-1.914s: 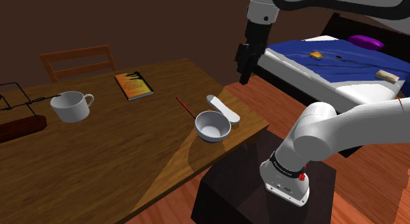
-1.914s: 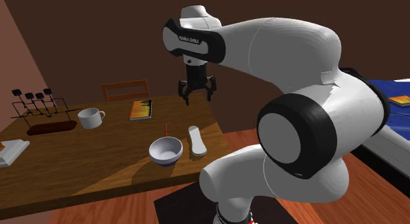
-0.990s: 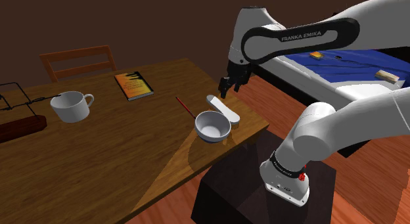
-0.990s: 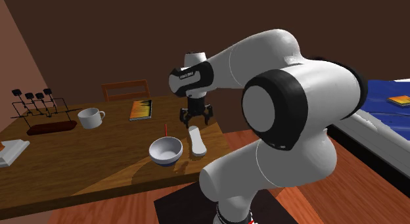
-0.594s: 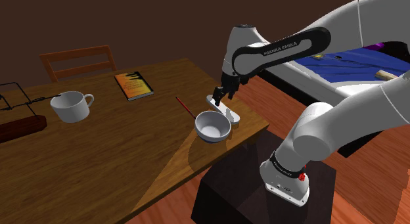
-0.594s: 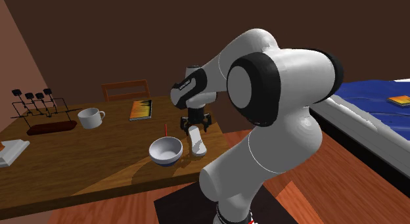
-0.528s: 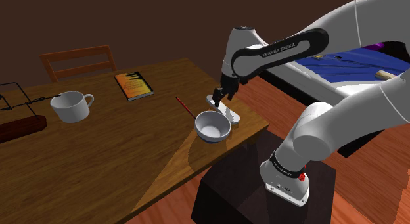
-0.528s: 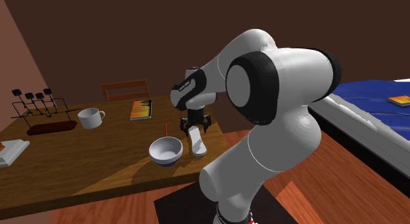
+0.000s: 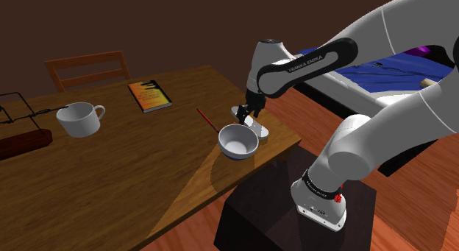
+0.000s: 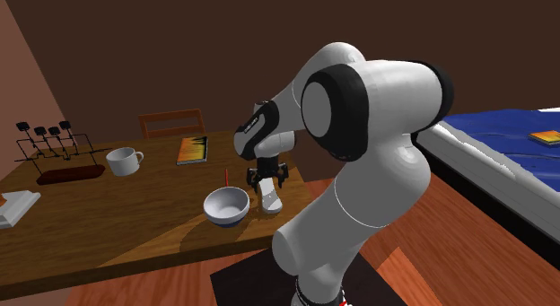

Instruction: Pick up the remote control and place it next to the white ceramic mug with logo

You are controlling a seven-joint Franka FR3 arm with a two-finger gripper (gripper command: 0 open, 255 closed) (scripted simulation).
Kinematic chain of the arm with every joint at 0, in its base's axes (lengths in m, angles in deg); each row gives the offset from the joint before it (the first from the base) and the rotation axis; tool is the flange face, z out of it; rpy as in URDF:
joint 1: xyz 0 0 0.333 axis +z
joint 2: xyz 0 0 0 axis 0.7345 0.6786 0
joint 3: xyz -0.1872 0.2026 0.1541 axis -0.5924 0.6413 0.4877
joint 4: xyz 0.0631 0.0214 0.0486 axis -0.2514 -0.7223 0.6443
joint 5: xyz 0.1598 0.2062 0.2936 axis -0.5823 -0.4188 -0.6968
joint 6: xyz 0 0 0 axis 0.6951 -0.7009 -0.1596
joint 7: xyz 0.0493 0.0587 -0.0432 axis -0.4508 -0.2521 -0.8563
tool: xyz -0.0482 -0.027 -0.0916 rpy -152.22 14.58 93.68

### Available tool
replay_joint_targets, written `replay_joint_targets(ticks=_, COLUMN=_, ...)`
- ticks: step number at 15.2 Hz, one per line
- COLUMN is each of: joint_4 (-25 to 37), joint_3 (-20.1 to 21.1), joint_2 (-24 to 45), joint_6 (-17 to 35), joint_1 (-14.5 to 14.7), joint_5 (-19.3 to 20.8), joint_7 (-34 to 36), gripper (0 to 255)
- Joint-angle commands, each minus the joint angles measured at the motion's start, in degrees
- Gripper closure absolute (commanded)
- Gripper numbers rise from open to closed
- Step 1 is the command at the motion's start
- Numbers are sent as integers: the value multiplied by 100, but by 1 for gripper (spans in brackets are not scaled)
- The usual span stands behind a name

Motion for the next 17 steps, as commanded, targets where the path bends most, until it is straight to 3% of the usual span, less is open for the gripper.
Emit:
replay_joint_targets(ticks=1, joint_4=-3, joint_3=-2, joint_2=10, joint_6=15, joint_1=0, joint_5=0, joint_7=-2, gripper=0)
replay_joint_targets(ticks=4, joint_4=-4, joint_3=-1, joint_2=8, joint_6=13, joint_1=0, joint_5=0, joint_7=-2, gripper=0)
replay_joint_targets(ticks=5, joint_4=-4, joint_3=-1, joint_2=8, joint_6=13, joint_1=0, joint_5=0, joint_7=-2, gripper=255)
replay_joint_targets(ticks=14, joint_4=-3, joint_3=-2, joint_2=10, joint_6=15, joint_1=0, joint_5=0, joint_7=-2, gripper=255)
replay_joint_targets(ticks=17, joint_4=107, joint_3=11, joint_2=-185, joint_6=-290, joint_1=-6, joint_5=7, joint_7=10, gripper=255)
